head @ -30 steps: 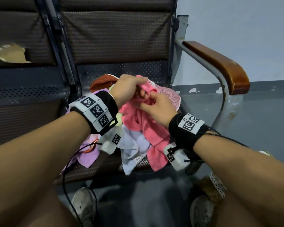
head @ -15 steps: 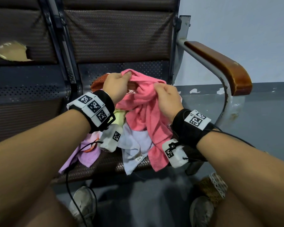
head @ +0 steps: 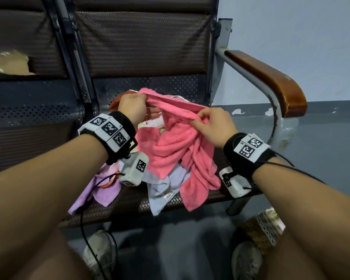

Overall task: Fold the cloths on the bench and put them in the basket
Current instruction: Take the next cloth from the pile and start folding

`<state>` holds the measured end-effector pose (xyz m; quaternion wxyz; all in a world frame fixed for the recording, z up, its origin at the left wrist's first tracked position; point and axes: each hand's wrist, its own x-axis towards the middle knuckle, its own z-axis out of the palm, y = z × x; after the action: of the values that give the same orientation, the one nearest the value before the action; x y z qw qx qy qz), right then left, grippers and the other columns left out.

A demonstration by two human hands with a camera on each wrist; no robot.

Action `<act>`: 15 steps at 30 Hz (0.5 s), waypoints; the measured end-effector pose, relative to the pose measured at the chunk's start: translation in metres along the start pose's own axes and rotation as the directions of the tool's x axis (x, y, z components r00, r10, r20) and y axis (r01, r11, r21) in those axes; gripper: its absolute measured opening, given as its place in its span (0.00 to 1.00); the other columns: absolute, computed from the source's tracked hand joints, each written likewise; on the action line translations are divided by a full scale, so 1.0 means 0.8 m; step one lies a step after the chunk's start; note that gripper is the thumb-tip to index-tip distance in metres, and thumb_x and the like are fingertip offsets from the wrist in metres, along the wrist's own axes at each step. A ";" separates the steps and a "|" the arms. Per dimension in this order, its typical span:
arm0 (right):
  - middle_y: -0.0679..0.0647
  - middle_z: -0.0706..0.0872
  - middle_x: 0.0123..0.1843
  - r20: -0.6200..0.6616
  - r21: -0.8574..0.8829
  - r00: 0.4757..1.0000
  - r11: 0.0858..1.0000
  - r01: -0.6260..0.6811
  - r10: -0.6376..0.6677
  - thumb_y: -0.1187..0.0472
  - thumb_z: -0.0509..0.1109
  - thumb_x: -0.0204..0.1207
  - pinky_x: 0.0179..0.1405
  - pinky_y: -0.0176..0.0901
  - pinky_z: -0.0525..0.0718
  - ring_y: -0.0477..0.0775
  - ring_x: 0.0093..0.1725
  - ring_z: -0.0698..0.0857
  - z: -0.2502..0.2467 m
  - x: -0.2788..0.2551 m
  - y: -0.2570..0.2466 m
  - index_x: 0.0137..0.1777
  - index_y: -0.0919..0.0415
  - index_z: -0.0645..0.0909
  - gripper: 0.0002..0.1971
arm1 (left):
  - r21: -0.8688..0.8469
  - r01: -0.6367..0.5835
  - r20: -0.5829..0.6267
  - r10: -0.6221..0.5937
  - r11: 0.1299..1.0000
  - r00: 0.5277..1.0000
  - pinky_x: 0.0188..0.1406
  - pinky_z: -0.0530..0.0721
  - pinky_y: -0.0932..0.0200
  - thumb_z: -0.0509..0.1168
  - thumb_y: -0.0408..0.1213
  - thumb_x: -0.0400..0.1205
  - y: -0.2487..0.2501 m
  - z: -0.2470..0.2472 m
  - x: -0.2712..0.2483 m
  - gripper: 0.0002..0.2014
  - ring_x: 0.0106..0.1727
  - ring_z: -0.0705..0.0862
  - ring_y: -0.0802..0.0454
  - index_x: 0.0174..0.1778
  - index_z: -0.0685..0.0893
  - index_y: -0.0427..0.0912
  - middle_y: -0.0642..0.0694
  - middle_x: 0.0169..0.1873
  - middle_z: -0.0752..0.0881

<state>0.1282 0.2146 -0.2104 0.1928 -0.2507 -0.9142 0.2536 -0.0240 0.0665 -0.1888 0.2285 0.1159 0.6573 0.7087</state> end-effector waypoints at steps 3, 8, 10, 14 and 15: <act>0.46 0.81 0.30 0.055 -0.097 0.998 0.994 0.041 -0.036 0.49 0.73 0.76 0.40 0.44 0.75 0.53 0.36 0.80 0.006 0.003 -0.001 0.32 0.51 0.82 0.12 | -0.021 0.018 -0.048 -0.019 1.000 0.999 0.29 0.89 0.62 0.51 0.29 0.90 0.000 0.002 0.002 0.14 0.24 0.88 0.53 0.55 0.80 0.27 0.35 0.35 0.84; 0.53 0.77 0.24 0.341 -0.139 0.940 0.989 0.044 0.006 0.55 0.71 0.78 0.34 0.46 0.77 0.54 0.28 0.77 0.016 -0.008 0.002 0.23 0.56 0.73 0.21 | -0.071 0.026 -0.079 -0.031 0.997 0.996 0.26 0.88 0.62 0.50 0.25 0.88 -0.002 0.001 0.006 0.14 0.20 0.86 0.54 0.44 0.81 0.29 0.37 0.33 0.83; 0.54 0.84 0.29 0.321 -0.029 0.947 0.999 0.025 -0.014 0.59 0.72 0.79 0.40 0.48 0.83 0.57 0.33 0.82 0.014 -0.008 0.005 0.28 0.53 0.80 0.16 | -0.046 0.027 -0.086 -0.031 0.999 0.996 0.28 0.89 0.62 0.50 0.26 0.87 -0.005 -0.004 0.009 0.16 0.21 0.86 0.54 0.41 0.82 0.32 0.38 0.31 0.84; 0.47 0.82 0.26 0.186 0.222 0.982 0.973 -0.060 0.019 0.56 0.76 0.79 0.35 0.39 0.80 0.44 0.28 0.81 0.007 -0.002 0.011 0.33 0.53 0.81 0.13 | -0.009 0.043 -0.115 -0.043 0.999 0.992 0.29 0.89 0.62 0.52 0.25 0.87 -0.012 -0.015 0.018 0.16 0.21 0.86 0.53 0.41 0.83 0.32 0.38 0.31 0.84; 0.46 0.77 0.23 0.150 0.248 0.988 0.966 -0.067 0.030 0.53 0.76 0.79 0.30 0.38 0.76 0.41 0.23 0.76 0.008 -0.001 0.012 0.29 0.53 0.76 0.18 | -0.004 0.042 -0.120 -0.042 0.999 0.992 0.29 0.89 0.62 0.52 0.25 0.87 -0.013 -0.016 0.019 0.16 0.21 0.86 0.54 0.41 0.84 0.33 0.38 0.31 0.84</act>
<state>0.1293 0.2189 -0.2207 0.1499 -0.2273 -0.8796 0.3901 -0.0414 0.0627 -0.2027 0.2035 0.0593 0.6718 0.7098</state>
